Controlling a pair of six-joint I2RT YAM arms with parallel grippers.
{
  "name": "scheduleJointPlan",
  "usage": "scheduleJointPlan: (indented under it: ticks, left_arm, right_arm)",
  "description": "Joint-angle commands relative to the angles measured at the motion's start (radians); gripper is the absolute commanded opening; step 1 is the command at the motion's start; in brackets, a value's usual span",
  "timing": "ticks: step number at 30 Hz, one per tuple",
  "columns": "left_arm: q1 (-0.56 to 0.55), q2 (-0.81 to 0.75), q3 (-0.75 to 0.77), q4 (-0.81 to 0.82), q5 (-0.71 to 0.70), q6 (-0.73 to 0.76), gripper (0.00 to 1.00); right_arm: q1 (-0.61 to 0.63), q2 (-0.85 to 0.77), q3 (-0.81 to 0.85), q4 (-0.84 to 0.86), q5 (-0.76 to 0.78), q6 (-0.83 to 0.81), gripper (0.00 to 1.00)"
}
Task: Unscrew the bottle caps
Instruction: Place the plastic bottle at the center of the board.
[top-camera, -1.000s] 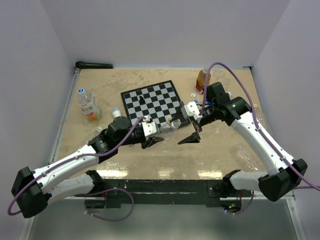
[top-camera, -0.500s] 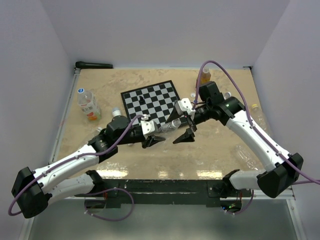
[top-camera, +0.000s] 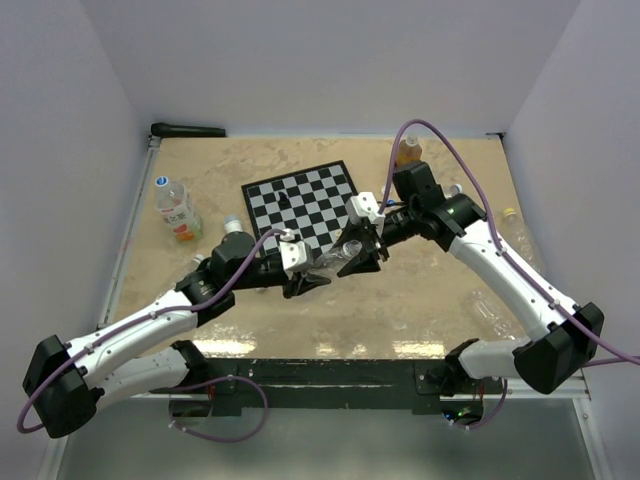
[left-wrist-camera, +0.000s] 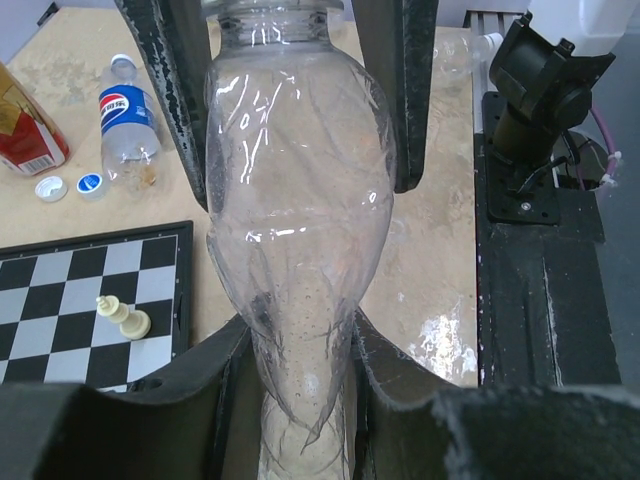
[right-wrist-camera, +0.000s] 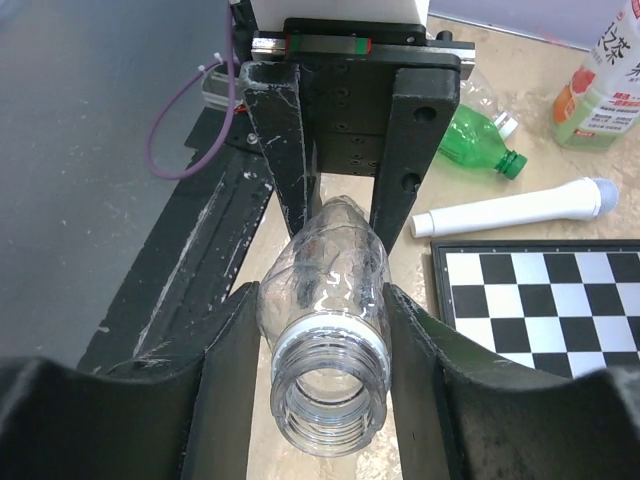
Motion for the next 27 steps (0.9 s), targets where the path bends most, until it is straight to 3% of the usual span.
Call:
scheduleJointPlan:
  ticks: [1, 3, 9, 15, 19, 23, 27]
  left_arm:
    - [0.011, -0.032, 0.003, 0.062, -0.005, -0.011, 0.34]
    - [0.011, -0.044, 0.006, 0.043, -0.023, -0.007, 0.56]
    - [0.011, -0.123, -0.001, -0.002, -0.114, 0.027, 1.0]
    - [0.009, -0.213, -0.009, -0.065, -0.299, 0.082, 1.0]
    - [0.011, -0.256, -0.023, -0.083, -0.437, 0.09, 1.0]
    - [0.011, -0.25, -0.017, -0.106, -0.482, 0.095, 1.0]
    - [0.011, -0.209, 0.002, -0.135, -0.484, 0.098, 1.0]
  right_arm:
    - [0.002, -0.015, 0.011, 0.024, 0.031, 0.042, 0.21]
    - [-0.017, -0.026, 0.016, 0.033, 0.031, 0.062, 0.17]
    - [-0.154, -0.087, 0.016, 0.071, 0.003, 0.132, 0.14]
    - [-0.293, -0.137, 0.057, 0.046, 0.123, 0.149, 0.13]
    - [-0.407, -0.095, 0.152, -0.077, 0.196, 0.082, 0.13]
    - [-0.542, -0.002, 0.301, -0.249, 0.262, -0.001, 0.14]
    - [-0.677, 0.047, 0.373, -0.274, 0.33, -0.013, 0.14]
